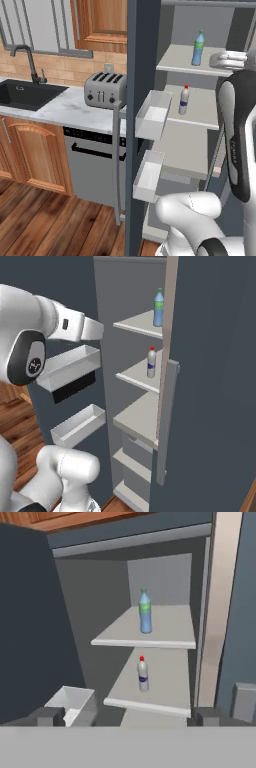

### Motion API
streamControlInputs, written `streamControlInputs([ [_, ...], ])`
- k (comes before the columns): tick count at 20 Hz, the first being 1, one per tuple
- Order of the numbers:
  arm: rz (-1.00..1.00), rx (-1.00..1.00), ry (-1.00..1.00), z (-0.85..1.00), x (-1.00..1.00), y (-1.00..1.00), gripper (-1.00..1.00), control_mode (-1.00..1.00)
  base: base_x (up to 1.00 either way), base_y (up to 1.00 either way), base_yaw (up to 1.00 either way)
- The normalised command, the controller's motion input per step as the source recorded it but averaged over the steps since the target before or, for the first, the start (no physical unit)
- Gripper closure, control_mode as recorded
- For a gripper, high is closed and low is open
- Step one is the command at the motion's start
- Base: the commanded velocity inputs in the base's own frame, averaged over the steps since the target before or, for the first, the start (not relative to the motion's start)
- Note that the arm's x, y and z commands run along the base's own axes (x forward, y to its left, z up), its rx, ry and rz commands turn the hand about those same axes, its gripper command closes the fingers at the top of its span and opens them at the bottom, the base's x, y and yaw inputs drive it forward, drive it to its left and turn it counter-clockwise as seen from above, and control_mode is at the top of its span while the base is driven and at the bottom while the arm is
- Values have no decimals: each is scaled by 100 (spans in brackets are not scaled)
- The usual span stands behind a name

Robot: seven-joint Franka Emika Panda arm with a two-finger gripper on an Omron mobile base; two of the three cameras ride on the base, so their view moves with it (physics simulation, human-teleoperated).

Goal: Take the bottled waters from the counter and place them in the freezer to freeze. Close the freezer door after placing the bottles.

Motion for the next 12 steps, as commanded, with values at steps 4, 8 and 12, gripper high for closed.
streamControlInputs([
  [4,0,-4,44,-32,-78,37,-100,-100,0,0,0],
  [8,0,-6,45,-55,-71,35,-100,-100,0,0,0],
  [12,0,0,46,-65,-57,13,-100,-100,0,0,0],
])
